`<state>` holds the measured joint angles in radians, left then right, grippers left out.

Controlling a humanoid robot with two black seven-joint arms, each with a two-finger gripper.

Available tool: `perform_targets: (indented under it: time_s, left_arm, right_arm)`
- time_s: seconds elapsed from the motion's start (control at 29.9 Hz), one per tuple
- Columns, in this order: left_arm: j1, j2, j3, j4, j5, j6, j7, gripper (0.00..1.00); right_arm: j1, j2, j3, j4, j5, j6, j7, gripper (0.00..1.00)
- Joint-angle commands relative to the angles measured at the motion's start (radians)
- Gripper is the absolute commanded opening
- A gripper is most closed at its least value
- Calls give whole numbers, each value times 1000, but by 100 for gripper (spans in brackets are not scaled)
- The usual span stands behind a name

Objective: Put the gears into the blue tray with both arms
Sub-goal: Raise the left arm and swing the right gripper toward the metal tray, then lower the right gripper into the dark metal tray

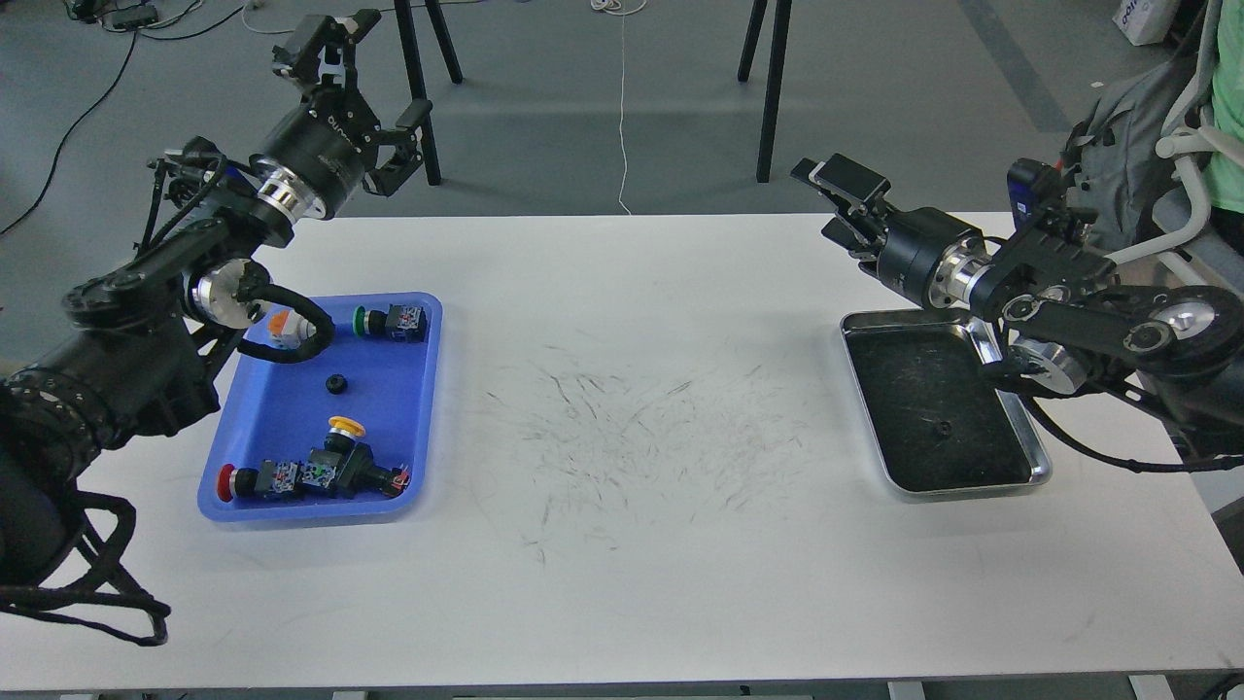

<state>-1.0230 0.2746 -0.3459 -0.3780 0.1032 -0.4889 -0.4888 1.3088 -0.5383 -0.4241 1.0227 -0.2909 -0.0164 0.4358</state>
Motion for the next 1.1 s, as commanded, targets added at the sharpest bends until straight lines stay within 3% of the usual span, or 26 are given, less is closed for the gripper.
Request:
perform_targets:
  time_s: [0.0, 0.13, 0.4, 0.74, 0.8, 1.07]
  left_arm:
    - [-5, -28, -1, 40, 1, 0, 0, 100]
    - [-8, -54, 1, 45, 0, 0, 0, 100]
    - [-11, -77, 13, 45, 18, 0, 0, 100]
    - [-25, -117, 47, 53, 29, 0, 0, 100]
    - [-25, -121, 47, 53, 30, 0, 0, 100]
    - [-20, -135, 53, 54, 29, 0, 0, 100]
  right_arm:
    - [102, -12, -186, 16, -23, 55, 9, 98]
    - [162, -26, -280, 17, -138, 98, 14, 98]
    - [191, -106, -282, 8, -643, 115, 17, 98]
    - [156, -112, -288, 13, -885, 119, 32, 98]
    - [153, -114, -289, 14, -965, 118, 53, 98]
    - [132, -132, -321, 7, -1201, 118, 53, 98]
